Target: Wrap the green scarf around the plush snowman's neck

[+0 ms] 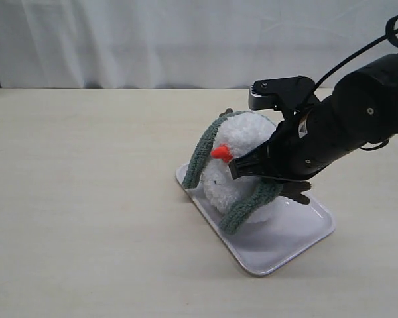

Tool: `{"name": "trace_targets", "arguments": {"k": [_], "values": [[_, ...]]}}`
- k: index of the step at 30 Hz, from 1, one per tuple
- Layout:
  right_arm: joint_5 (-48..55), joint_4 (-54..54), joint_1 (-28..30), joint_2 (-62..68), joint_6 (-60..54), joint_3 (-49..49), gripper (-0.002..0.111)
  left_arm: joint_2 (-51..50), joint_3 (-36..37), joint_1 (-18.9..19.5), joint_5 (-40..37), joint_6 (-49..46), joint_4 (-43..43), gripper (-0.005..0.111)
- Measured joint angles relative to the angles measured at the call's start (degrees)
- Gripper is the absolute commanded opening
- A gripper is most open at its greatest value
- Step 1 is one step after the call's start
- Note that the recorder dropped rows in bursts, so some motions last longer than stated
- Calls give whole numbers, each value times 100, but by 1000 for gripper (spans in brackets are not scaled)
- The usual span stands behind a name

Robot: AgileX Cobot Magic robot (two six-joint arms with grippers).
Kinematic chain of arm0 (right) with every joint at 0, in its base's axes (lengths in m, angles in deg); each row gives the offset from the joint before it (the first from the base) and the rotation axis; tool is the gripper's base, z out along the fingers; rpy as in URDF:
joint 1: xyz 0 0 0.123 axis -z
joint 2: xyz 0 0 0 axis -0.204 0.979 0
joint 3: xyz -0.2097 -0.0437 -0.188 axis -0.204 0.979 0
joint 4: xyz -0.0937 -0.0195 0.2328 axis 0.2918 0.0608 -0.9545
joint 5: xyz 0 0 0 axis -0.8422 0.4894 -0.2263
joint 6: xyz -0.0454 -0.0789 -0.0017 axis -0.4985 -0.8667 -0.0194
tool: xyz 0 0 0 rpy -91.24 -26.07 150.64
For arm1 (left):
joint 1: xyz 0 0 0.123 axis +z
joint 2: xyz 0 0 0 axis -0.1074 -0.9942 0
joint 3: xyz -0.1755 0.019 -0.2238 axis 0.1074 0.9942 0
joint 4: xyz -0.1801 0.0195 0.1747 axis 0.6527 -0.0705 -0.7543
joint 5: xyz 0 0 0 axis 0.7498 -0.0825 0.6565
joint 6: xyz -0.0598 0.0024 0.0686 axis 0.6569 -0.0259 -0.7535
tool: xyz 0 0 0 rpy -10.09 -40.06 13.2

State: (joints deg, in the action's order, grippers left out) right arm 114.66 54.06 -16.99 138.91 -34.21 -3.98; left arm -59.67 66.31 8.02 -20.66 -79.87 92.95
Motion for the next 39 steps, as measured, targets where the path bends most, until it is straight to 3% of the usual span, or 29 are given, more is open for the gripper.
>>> {"name": "trace_targets", "arguments": {"k": [17,39], "values": [[365,173,0,-920,-10,486,4,0,0,0,0,0,0,0],[-1185,304,0,50,2,670,4,0,0,0,0,0,0,0]]}}
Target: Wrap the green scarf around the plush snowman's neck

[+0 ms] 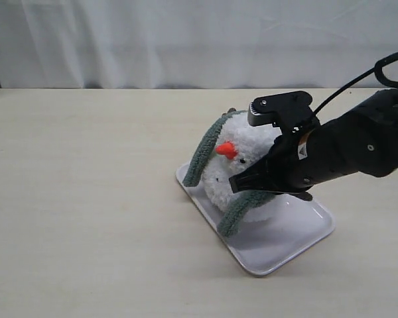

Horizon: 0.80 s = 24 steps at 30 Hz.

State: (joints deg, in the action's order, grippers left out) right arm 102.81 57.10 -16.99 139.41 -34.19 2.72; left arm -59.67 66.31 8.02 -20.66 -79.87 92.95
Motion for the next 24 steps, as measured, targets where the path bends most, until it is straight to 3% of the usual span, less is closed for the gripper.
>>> {"name": "trace_targets", "arguments": {"k": [12,18,24], "values": [[403,-39,0,-800,10,12,4,0,0,0,12,0,0,0],[418,-54,0,-1501,10,717,4,0,0,0,12,0,0,0],[-1081,-395,0,-1174,10,1452,4,0,0,0,12,0,0,0]]}}
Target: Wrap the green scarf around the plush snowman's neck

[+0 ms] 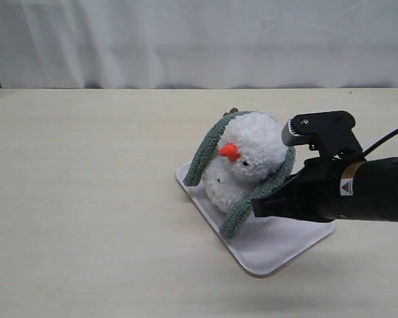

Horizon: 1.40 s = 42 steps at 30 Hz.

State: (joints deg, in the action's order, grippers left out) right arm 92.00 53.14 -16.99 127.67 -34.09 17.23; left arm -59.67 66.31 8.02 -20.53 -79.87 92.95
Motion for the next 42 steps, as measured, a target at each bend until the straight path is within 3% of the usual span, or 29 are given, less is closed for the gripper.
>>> {"name": "trace_targets", "arguments": {"k": [5,13,16,22,24,33,42], "values": [[-946,-26,0,515,0,-11,4,0,0,0,0,0,0,0],[-1090,-26,0,480,10,-87,5,0,0,0,0,0,0,0],[-874,175,0,124,-65,-87,25,0,0,0,0,0,0,0],[-152,279,0,-585,-286,-98,86,0,0,0,0,0,0,0],[-79,292,0,-774,-330,-98,93,0,0,0,0,0,0,0],[40,688,0,-383,-381,-905,93,0,0,0,0,0,0,0],[1280,972,0,872,-381,-2312,93,0,0,0,0,0,0,0]]}}
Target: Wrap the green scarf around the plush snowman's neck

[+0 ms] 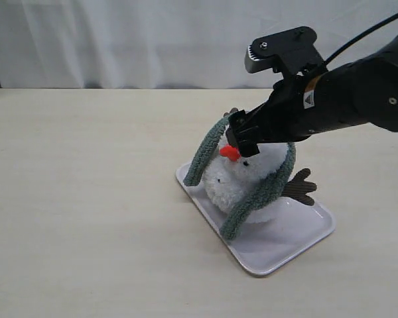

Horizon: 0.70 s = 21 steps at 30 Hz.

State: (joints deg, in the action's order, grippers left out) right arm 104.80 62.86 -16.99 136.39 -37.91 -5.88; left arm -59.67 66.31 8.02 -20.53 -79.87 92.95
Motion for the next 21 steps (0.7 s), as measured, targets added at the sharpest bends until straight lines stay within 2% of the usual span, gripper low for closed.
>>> {"name": "trace_targets", "arguments": {"k": [12,15,21], "values": [[18,31,0,612,0,-164,91,0,0,0,0,0,0,0],[-30,31,0,678,0,-164,79,0,0,0,0,0,0,0],[-32,31,0,692,0,-164,38,0,0,0,0,0,0,0]]}}
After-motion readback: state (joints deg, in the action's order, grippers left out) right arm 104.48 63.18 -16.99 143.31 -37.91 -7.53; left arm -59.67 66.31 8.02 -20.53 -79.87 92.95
